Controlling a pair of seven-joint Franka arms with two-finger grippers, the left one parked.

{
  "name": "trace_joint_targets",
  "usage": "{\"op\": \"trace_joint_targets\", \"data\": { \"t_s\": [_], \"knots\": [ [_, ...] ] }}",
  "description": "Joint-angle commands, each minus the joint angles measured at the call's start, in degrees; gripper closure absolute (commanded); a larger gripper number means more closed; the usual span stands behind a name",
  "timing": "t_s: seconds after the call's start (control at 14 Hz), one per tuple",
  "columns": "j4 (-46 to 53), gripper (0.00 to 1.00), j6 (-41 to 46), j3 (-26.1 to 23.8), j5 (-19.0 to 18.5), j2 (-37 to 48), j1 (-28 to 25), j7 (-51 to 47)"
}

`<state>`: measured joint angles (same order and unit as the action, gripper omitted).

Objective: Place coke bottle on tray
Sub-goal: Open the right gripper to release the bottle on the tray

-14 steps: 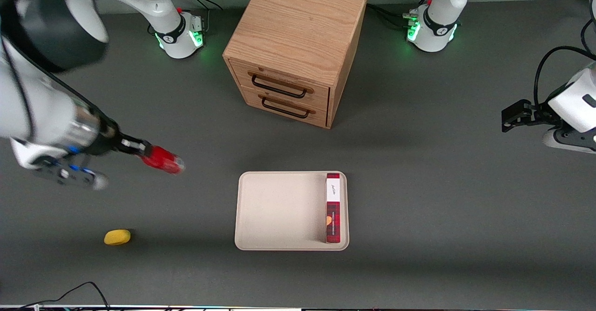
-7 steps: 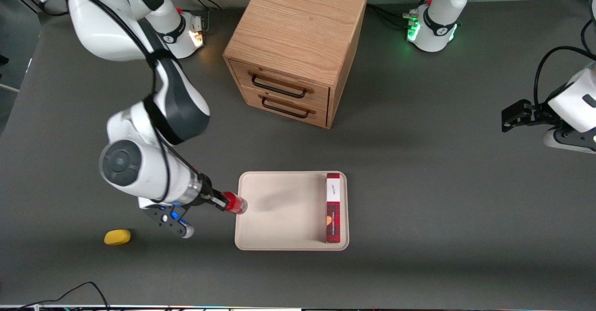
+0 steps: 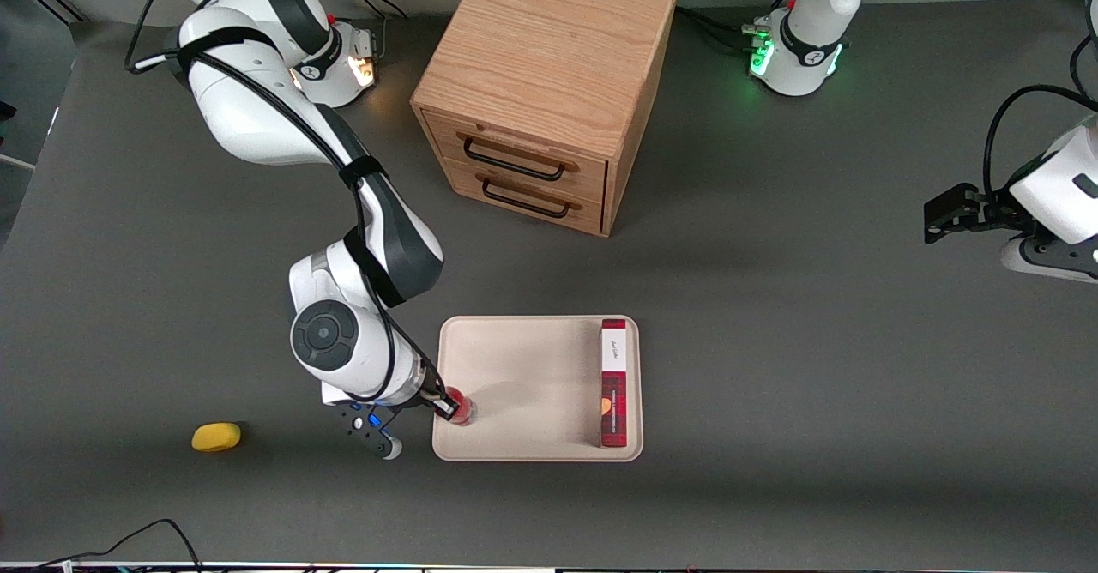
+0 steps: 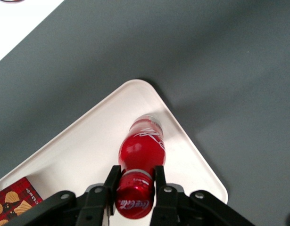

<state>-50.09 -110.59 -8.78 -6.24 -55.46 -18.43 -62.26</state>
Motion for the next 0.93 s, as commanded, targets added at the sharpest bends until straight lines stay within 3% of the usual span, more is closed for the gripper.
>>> {"op": "trace_joint_targets", "data": {
  "t_s": [0.0, 0.21, 0.5, 0.79, 0.86],
  "knots": [
    [2.4, 0.00, 2.0, -1.8, -2.9, -0.1, 0.2, -1.5],
    [2.3, 0.00, 11.6, -5.0, -3.8, 8.5, 2.1, -0.9],
    [0.9, 0.00, 28.9, -10.8, -4.0, 23.8, 9.6, 13.8],
    [-14.9, 0.00, 36.4, -9.6, -1.5, 41.7, 18.2, 32.4],
    [-20.3, 0.00, 35.9, -5.1, 1.2, 46.4, 18.7, 36.9]
  ]
}}
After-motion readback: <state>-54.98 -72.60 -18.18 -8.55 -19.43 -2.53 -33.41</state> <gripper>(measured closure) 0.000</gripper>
